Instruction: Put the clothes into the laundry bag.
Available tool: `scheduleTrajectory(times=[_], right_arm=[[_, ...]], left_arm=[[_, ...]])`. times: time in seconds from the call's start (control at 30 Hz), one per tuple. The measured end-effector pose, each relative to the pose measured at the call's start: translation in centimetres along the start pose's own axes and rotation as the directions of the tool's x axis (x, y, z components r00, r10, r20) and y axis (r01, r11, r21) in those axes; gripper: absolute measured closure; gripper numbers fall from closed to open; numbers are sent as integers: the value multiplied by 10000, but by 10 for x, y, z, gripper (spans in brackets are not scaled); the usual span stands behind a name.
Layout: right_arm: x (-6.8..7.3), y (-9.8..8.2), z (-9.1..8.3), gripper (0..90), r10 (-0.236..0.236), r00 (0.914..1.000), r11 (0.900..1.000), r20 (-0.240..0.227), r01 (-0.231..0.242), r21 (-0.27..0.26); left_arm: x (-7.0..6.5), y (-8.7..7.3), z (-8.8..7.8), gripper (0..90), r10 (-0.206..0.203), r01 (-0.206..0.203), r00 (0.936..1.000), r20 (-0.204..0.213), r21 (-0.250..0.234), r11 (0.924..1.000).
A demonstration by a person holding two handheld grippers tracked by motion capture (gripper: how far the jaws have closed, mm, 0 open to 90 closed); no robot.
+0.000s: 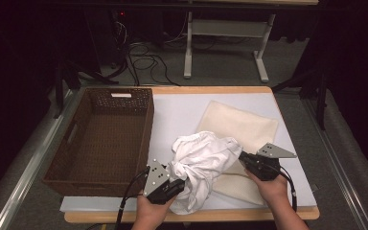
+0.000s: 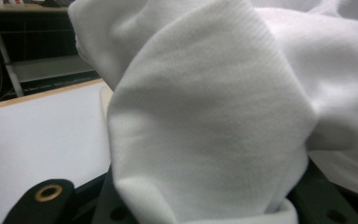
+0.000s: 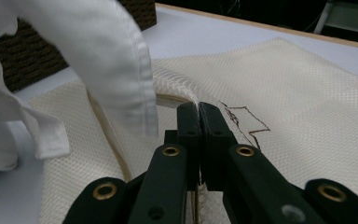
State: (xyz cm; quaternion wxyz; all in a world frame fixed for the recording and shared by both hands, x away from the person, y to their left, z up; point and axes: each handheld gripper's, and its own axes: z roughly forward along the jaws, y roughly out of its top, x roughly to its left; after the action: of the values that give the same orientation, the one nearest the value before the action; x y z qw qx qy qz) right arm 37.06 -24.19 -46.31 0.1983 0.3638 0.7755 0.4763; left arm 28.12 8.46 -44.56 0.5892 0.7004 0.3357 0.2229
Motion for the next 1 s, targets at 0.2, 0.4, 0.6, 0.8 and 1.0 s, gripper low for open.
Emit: scheduleTrajectory(times=[0.2,0.4,0.6,0.8,1.0], right_arm=[[-1,8,-8,895,27,9998,9984,195,-16,-562],[6,13,-14,895,-207,9997,9951,155,221,-962],[19,16,-16,897,-475,9988,9898,148,490,-1339],[24,15,-15,897,-441,9990,9864,-37,430,-1584],[22,14,-13,897,-238,9997,9847,-65,223,-1728]], left_arm=[[-10,-7,9,625,98,-107,9997,221,390,9992],[-12,-22,28,625,-204,190,9997,125,1046,9943],[-3,-24,30,624,-335,376,9987,-383,1097,9933],[7,-8,25,628,-346,395,9961,-815,599,9974],[-7,9,44,628,385,-352,9967,-721,461,9983]])
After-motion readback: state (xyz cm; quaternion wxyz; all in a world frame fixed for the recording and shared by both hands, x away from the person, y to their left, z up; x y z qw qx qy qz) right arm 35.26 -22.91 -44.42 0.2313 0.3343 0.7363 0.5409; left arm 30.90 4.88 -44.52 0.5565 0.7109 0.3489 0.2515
